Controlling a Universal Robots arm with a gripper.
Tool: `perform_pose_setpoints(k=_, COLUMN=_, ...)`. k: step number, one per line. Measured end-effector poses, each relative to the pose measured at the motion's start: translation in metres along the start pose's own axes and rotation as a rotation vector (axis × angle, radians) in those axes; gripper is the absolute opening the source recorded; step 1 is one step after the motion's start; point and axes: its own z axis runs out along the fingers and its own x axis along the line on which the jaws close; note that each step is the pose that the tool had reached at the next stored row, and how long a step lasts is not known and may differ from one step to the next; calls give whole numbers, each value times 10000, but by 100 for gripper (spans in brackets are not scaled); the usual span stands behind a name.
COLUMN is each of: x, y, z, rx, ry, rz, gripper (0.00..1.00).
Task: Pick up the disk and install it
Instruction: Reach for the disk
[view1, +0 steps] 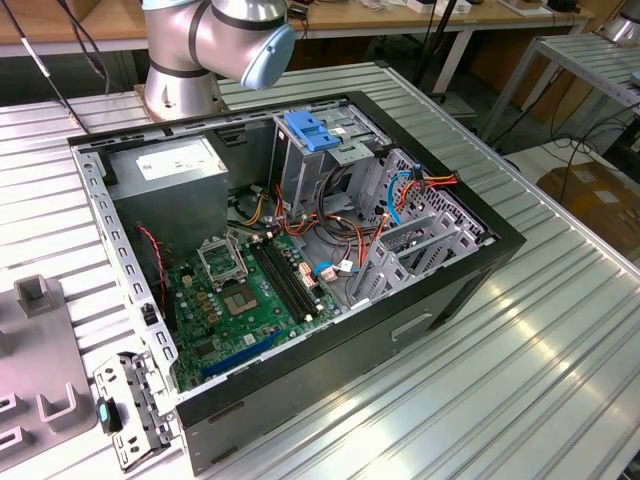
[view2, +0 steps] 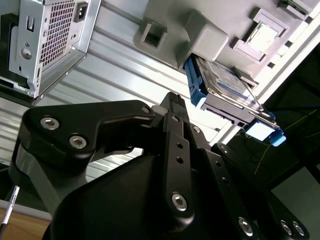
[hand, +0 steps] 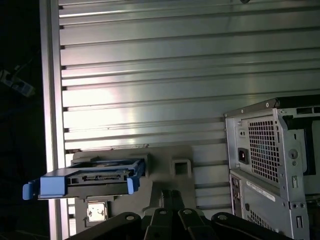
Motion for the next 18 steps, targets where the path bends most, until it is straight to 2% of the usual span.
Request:
perform_pose_setpoints(k=10, x=88, y=-4, z=5, rx=1, ry=5, rz=0, gripper=11)
perform_pose_setpoints(k=18, x=193, y=-11, z=9, rx=1, ry=9, rz=0, gripper=11)
